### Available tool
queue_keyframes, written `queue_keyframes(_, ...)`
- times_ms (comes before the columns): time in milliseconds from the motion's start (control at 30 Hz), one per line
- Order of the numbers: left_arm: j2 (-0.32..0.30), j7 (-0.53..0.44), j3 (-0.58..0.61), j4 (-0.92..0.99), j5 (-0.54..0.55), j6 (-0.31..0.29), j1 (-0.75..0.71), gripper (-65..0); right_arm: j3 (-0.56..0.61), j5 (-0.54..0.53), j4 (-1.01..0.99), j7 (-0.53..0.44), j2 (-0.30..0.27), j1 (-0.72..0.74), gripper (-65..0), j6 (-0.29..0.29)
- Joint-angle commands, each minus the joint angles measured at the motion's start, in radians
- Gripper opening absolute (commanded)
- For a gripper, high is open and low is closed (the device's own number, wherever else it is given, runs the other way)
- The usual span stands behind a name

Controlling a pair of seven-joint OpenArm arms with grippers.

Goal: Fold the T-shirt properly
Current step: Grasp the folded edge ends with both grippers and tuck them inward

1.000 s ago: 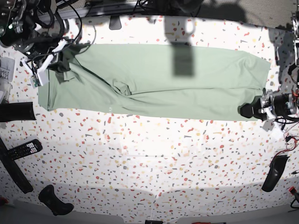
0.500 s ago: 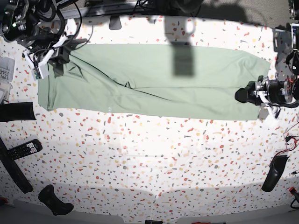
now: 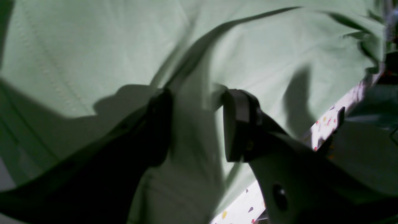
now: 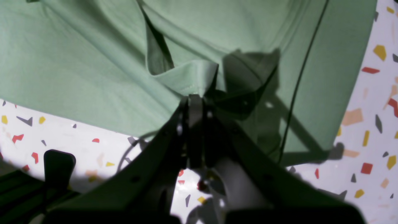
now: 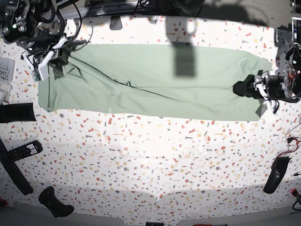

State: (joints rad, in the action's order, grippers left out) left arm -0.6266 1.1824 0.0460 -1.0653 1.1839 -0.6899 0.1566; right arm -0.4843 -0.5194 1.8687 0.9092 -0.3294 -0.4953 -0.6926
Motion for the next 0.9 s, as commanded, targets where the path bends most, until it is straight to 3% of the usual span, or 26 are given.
queue_keyframes(0,-0.019,-0.005,-0.006,-0.016,0.01,-0.008,0.023,-40.3,-0.006,-0.007,0.014,-0.015,-0.014,0.002,-65.0,-0.006)
queue_keyframes(133,-0.02,-0.01,-0.006,-0.036,-0.034,-0.008,0.021,-46.1,-0.006,-0.007,0.014,-0.015,-0.014,0.002,-65.0,-0.006)
queue_keyframes(300,-0.02,-0.01,-0.006,-0.116,-0.051,-0.008,-0.025,-46.7,-0.006,-0.007,0.014,-0.016,-0.014,0.002,-65.0,-0.006)
queue_keyframes(467,-0.02,-0.07,-0.006,-0.22,-0.17,-0.008,-0.111,-56.1,-0.006,-0.007,0.014,-0.015,-0.014,0.002,-65.0,-0.006)
queue_keyframes(700,-0.023,-0.092,-0.006,-0.288,-0.17,-0.008,-0.139,-56.4,-0.006,-0.003,0.014,0.0,-0.018,0.002,-65.0,-0.006)
queue_keyframes(867,-0.023,-0.08,-0.006,-0.299,-0.177,-0.008,-0.14,-56.4,-0.007,0.072,0.014,-0.005,-0.02,0.002,-65.0,-0.006)
